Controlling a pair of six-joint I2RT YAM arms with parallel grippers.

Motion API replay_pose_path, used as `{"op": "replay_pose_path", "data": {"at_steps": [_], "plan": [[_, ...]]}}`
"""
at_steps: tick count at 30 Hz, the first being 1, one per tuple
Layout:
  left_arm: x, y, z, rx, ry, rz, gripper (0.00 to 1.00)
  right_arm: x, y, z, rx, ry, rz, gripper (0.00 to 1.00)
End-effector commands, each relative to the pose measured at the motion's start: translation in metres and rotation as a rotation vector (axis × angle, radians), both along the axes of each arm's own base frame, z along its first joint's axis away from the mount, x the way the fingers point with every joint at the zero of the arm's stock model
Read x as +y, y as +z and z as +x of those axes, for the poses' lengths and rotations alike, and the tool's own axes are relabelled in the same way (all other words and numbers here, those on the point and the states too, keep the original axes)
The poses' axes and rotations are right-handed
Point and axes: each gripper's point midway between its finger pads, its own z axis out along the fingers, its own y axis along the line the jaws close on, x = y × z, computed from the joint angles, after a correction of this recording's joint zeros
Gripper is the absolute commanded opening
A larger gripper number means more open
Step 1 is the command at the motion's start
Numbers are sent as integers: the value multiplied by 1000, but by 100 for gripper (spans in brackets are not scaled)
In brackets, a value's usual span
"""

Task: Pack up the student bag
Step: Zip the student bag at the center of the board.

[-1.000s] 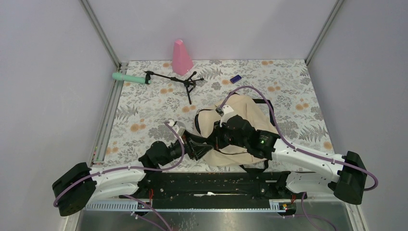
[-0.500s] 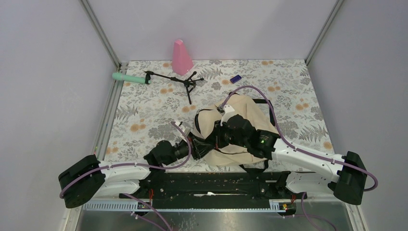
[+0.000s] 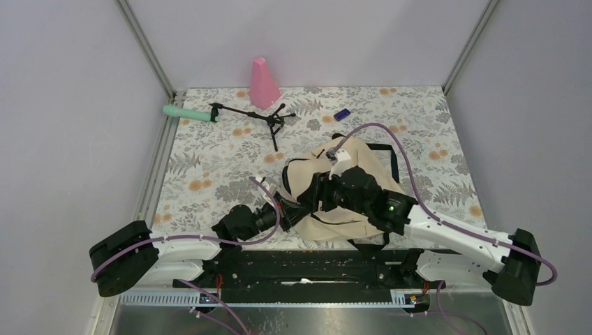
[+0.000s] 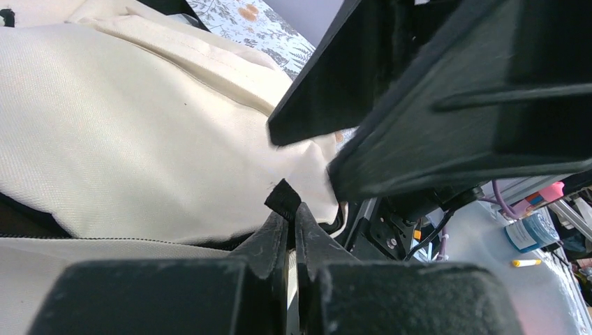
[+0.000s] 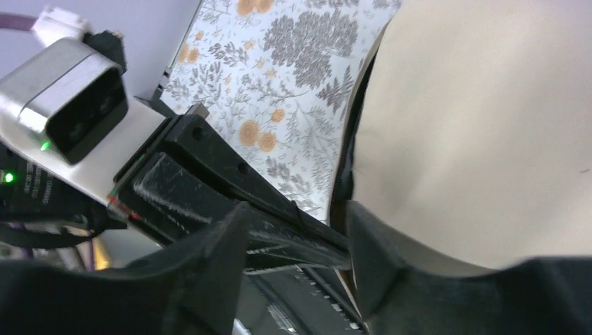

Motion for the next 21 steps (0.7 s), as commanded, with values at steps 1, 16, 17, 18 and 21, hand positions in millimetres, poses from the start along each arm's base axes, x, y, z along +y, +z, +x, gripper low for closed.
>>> {"op": "replay_pose_path", "data": {"at_steps": [1, 16, 17, 18, 21], "plan": [[3, 30, 7, -25, 49, -101, 0, -27, 14, 9, -115, -69, -7, 72], [-5, 27, 8, 67, 34, -23, 0, -46, -29, -35, -361, 258, -63, 77], [-5, 27, 8, 71, 32, -20, 0, -42, -29, -36, -377, 280, -71, 77], [-5, 28, 8, 73, 32, -17, 0, -38, -29, -37, -393, 297, -80, 77], [-6, 30, 9, 84, 32, -20, 0, -27, -34, -35, -441, 326, -140, 77]]}}
